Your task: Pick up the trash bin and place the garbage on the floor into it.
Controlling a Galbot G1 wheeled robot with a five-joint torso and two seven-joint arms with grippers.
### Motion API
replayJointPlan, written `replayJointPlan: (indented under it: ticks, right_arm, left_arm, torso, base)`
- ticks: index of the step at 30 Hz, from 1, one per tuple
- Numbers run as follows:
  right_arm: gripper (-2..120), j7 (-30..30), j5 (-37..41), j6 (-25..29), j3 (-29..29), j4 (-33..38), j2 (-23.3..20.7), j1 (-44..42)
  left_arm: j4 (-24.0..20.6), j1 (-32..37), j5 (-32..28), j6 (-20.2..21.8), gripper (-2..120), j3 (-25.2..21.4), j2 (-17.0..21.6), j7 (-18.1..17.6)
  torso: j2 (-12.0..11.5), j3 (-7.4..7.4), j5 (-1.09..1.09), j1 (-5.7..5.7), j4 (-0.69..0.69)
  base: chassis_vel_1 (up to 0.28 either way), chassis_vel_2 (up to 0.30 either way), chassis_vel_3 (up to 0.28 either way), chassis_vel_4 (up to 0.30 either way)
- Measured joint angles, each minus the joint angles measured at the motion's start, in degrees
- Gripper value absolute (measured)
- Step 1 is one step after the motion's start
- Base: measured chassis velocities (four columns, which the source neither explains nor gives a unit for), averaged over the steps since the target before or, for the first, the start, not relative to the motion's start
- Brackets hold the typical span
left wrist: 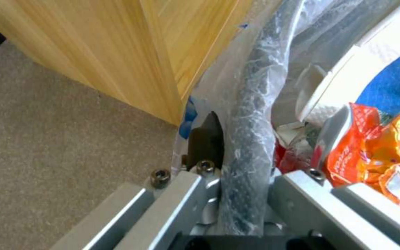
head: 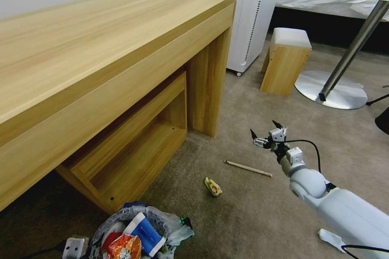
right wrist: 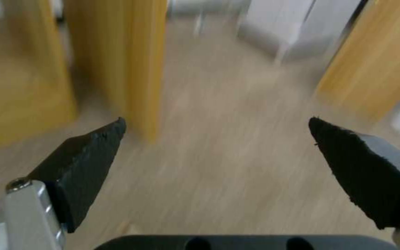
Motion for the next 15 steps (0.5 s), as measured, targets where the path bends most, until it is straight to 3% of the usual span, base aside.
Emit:
replayJointPlan:
  ticks: [2, 4, 11, 13, 15]
  right_arm:
    - [100, -0.76, 3.93, -3.16, -1.58, 0.65, -0.8, 1.63]
    - [100, -7.39, 9.08, -7.76, -6.23, 1.13, -1.82, 6.3]
    - [100, -17.61, 5.41, -9.52, -12.89, -1.15, 0.87, 11.8]
    - [100, -18.32, 4.81, -10.96, -15.17, -2.21, 1.97, 13.34]
    - [100, -17.64, 4.77, -15.66, -17.87, -3.48, 4.16, 15.32]
  left_arm:
    - [0.0, 0.18, 0.06, -0.03, 0, -0.16, -0.14, 0.0]
    - [-0.02, 0.65, 0.12, -0.14, 0, -0.4, -1.06, 0.05]
    - [0.07, 0.95, 0.92, -0.21, 0, -0.44, -3.0, 0.53]
    - [0.12, 1.14, 1.23, -0.23, 0, -0.52, -3.57, 0.75]
    - [0.27, 1.3, 1.77, -0.34, 0, -0.6, -4.5, 1.0]
  torso:
    - [0.0, 0.0, -0.01, 0.0, 0.0]
    - [0.0, 0.0, 0.01, 0.0, 0.01]
    - [0.0, 0.0, -0.02, 0.0, 0.01]
    - [0.0, 0.01, 0.02, 0.0, 0.0]
    - [0.0, 0.0, -0.01, 0.0, 0.01]
  base:
    - [0.0, 0.0, 0.0, 0.0]
    - [0.0, 0.0, 0.0, 0.0]
    - [0.0, 0.0, 0.0, 0.0]
    - [0.0, 0.0, 0.0, 0.0]
    - [0.0, 0.0, 0.0, 0.0]
